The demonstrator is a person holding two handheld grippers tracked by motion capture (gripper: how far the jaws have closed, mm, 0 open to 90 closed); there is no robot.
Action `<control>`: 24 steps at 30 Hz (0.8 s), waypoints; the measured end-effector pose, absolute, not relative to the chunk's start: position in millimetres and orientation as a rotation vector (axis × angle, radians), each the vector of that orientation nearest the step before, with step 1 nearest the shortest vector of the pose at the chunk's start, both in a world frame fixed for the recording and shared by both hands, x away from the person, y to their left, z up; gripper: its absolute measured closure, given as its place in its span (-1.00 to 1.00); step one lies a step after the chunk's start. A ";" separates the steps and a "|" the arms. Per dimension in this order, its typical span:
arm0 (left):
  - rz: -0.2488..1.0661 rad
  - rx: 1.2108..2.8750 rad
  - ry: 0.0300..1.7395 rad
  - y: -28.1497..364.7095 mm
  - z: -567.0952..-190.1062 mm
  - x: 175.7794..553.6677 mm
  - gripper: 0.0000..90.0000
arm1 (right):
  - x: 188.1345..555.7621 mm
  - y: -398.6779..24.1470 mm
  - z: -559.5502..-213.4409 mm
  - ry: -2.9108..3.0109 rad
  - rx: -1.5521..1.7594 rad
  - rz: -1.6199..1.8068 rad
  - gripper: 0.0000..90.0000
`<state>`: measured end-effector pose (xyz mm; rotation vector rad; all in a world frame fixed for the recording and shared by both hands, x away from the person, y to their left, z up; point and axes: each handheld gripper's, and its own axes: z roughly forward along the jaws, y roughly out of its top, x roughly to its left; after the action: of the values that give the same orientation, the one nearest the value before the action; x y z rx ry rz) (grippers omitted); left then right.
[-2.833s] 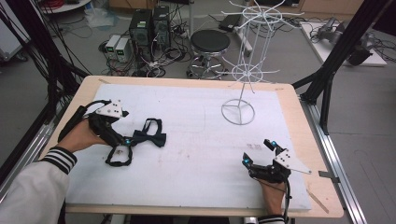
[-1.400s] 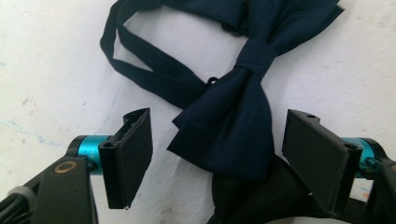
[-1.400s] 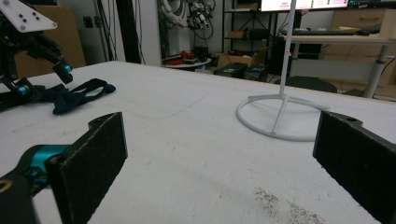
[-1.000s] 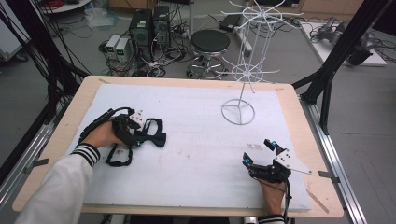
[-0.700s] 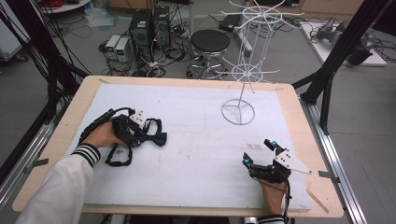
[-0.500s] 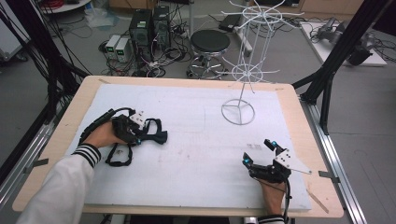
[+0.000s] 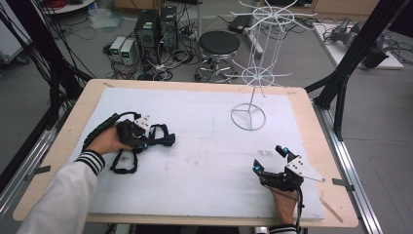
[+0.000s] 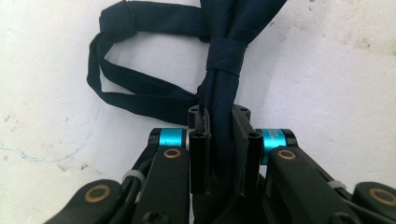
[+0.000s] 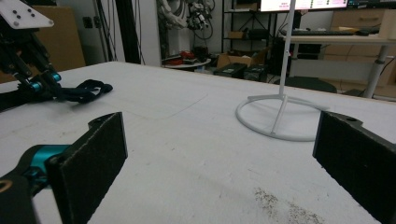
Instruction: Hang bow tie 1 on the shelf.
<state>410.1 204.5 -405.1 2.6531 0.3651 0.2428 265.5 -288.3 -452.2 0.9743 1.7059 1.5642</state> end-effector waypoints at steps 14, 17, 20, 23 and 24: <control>0.277 2.483 0.390 213.4 -386.7 404.3 0.74 | 266.6 -291.0 -452.0 1.697 1.003 1.593 -0.95; 0.278 2.464 0.382 213.5 -382.8 403.1 0.74 | 266.7 -291.4 -451.8 1.700 1.014 1.600 -0.95; 0.279 2.433 0.384 212.7 -381.3 401.9 0.74 | 267.5 -293.3 -451.3 1.700 1.035 1.615 -0.95; 0.262 2.395 0.390 213.0 -381.0 400.6 0.74 | 266.8 -295.5 -449.6 1.689 1.043 1.622 -0.95; 0.264 2.392 0.390 213.2 -381.2 400.3 0.74 | 266.4 -296.1 -448.5 1.684 1.037 1.623 -0.95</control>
<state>400.3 213.2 -381.2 2.3923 0.3903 0.2642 266.4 -296.1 -448.5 1.0371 1.6843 1.6228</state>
